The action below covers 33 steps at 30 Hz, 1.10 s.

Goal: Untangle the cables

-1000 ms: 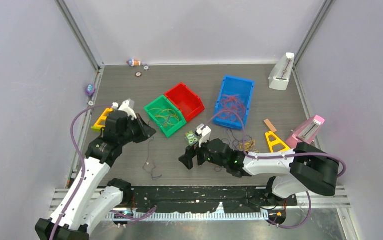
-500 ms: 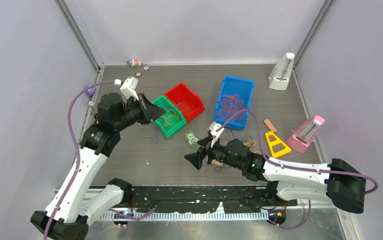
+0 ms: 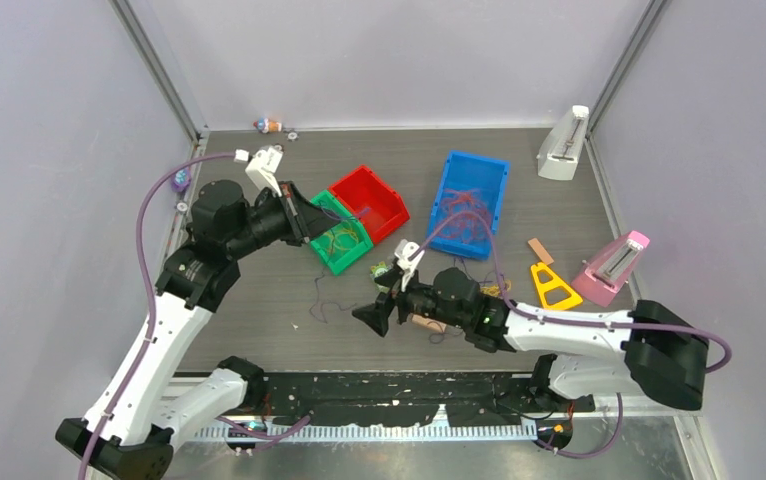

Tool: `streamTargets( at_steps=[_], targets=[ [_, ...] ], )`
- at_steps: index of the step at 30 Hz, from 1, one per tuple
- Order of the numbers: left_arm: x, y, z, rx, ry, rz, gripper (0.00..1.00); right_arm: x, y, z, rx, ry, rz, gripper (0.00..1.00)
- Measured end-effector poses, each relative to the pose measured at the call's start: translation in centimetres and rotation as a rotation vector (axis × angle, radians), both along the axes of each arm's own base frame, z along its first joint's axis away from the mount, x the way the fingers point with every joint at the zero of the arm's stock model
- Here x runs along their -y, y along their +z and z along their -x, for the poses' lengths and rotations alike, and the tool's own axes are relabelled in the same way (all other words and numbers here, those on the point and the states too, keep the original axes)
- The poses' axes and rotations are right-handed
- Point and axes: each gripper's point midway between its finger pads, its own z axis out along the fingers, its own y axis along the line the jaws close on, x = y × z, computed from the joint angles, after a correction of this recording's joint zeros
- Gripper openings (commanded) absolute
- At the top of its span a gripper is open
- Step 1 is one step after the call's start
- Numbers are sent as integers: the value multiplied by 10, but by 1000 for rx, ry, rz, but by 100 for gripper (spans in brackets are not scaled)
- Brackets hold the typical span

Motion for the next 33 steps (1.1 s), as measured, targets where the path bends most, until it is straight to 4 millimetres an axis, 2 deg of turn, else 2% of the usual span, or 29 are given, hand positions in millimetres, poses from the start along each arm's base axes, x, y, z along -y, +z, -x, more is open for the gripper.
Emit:
streamTargets(
  at_steps=[6, 10, 16, 17, 19, 21, 22, 23, 24, 26, 30, 33],
  targets=[
    [14, 12, 11, 0, -54, 28, 0, -33, 8, -13, 17, 23, -35, 97],
    [23, 25, 17, 7, -84, 53, 0, -55, 5, -26, 12, 13, -65, 97],
    [30, 44, 25, 27, -113, 89, 0, -62, -9, -52, -9, -116, -85, 99],
    [31, 47, 27, 31, -118, 94, 0, -64, -9, -54, -11, -126, -90, 97],
    [32, 50, 29, 37, -125, 103, 0, -68, -5, -59, -11, -140, -112, 89],
    [33, 52, 30, 31, -125, 111, 0, -73, 2, -61, -6, -138, -142, 75],
    [32, 52, 30, 28, -123, 115, 0, -76, 7, -61, -3, -131, -163, 53],
    [32, 52, 30, 28, -120, 116, 0, -78, 12, -60, -2, -120, -183, 39],
    [32, 53, 30, 28, -117, 117, 0, -80, 18, -57, -4, -101, -209, 15],
    [30, 52, 30, 31, -105, 117, 0, -82, 24, -54, 7, -81, -232, 7],
    [25, 49, 23, 34, -60, 102, 0, -81, 28, -53, 3, -78, -247, 5],
    [13, 39, 8, 23, 19, 63, 0, -67, 29, -60, -6, -125, -228, 5]
  ],
)
